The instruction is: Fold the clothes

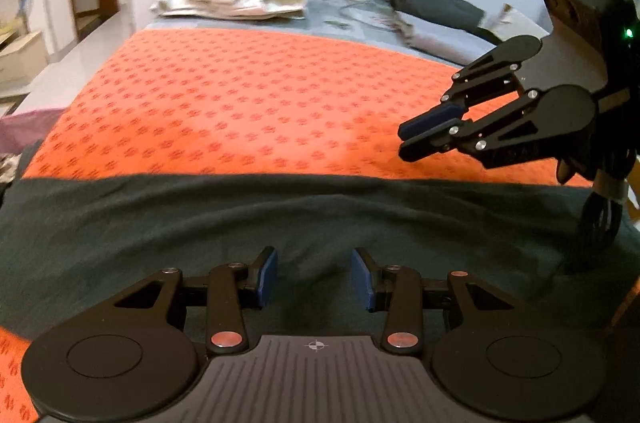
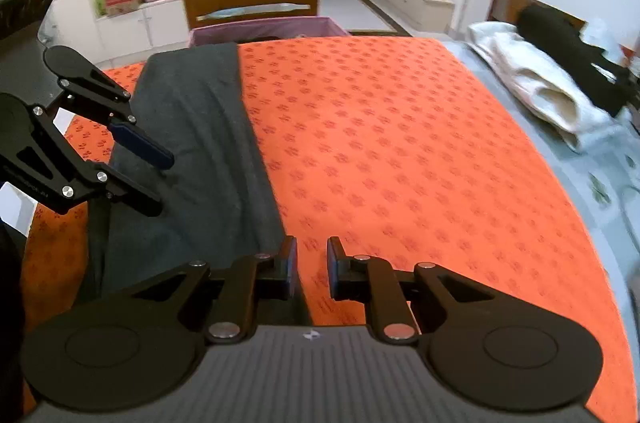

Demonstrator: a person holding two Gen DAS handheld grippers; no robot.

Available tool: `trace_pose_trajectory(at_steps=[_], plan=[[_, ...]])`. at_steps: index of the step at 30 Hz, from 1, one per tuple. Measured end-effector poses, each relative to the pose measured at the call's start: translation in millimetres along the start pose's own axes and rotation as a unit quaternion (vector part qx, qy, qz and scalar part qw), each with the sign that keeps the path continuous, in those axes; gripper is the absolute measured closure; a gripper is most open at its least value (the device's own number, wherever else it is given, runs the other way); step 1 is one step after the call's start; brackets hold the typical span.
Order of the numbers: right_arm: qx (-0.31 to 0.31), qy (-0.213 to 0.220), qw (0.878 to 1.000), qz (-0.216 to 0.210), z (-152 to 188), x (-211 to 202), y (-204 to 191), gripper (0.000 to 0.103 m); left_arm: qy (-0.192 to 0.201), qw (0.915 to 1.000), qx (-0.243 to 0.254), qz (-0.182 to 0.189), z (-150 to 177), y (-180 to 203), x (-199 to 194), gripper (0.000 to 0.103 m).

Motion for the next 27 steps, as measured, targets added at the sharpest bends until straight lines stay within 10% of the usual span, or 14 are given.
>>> trace_pose_trajectory(at_steps=[17,21,27], plan=[[0.008,-0.037,0.999,0.007,53.9,-4.8,-9.2,0.079,-0.032,0.9985,0.034,0.029,-0.3,13.4,20.2,0.059],[0.008,-0.036,0.999,0.014,53.8,-5.1,-5.8,0.102,-0.039,0.9983,0.035,0.026,6.7,14.9,11.9,0.059],[0.006,-0.029,0.999,0.042,52.1,-4.0,1.8,0.102,-0.053,0.9985,0.010,0.009,19.3,12.6,-9.0,0.059]])
Point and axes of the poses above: each gripper's, at about its wrist camera, not at the fingertips, and x roughly the way its jaws point, y to its right, z to its underside, the point moved 1 cm from there along x, roughly the way its jaws point, and after that the axes turned 14 degrees about x, right-handed, at the moved point
